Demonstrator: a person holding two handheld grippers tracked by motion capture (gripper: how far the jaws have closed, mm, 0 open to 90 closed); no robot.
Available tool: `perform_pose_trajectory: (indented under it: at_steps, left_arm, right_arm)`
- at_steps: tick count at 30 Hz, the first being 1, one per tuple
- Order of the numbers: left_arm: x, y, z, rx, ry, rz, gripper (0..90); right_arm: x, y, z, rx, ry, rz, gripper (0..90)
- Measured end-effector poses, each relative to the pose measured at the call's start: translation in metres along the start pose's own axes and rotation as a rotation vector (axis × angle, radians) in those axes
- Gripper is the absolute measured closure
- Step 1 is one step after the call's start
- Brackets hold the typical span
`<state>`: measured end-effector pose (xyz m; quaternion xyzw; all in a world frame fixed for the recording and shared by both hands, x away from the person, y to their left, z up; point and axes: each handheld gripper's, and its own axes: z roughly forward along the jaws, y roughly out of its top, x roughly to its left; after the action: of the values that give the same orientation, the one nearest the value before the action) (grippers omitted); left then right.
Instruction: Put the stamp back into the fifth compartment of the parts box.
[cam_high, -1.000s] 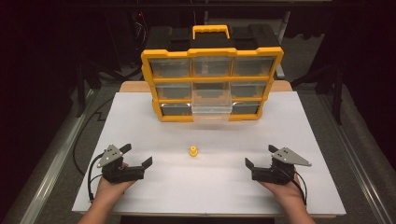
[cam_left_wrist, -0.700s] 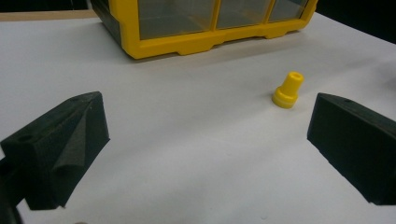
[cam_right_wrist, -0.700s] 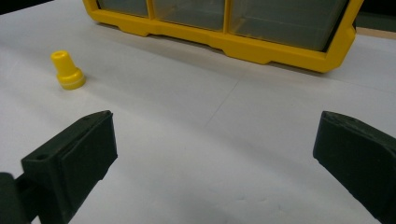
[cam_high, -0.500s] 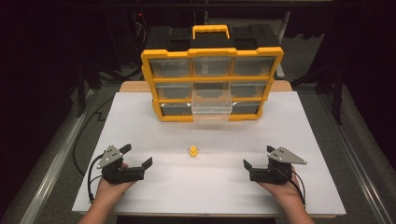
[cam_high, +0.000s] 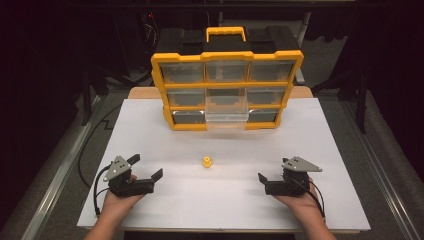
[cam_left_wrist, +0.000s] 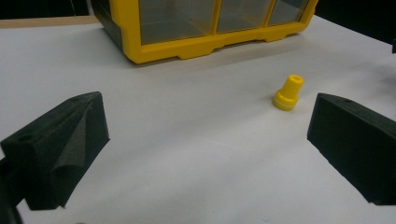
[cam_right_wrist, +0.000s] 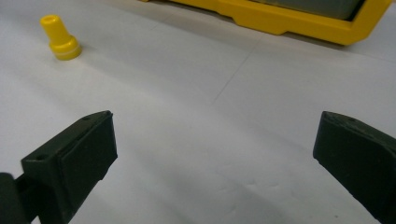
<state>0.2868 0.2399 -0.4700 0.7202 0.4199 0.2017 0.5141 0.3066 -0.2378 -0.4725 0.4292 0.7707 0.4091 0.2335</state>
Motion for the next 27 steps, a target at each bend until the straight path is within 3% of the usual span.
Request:
perform_pose_trajectory:
  at_steps: [6,14,27]
  left_arm:
    - [-0.002,0.001,-0.001,-0.009,-0.014,-0.002,0.1]
    - [-0.001,0.001,0.002,0.003,-0.007,0.004,0.1]
    - [-0.002,0.001,0.002,0.006,-0.012,0.008,0.1]
  right_arm:
    - [0.003,0.001,0.006,0.028,0.03,0.024,0.0]
    - [0.014,0.008,0.013,0.022,0.073,-0.027,0.1]
    - [0.031,0.026,0.029,0.016,0.128,-0.041,0.1]
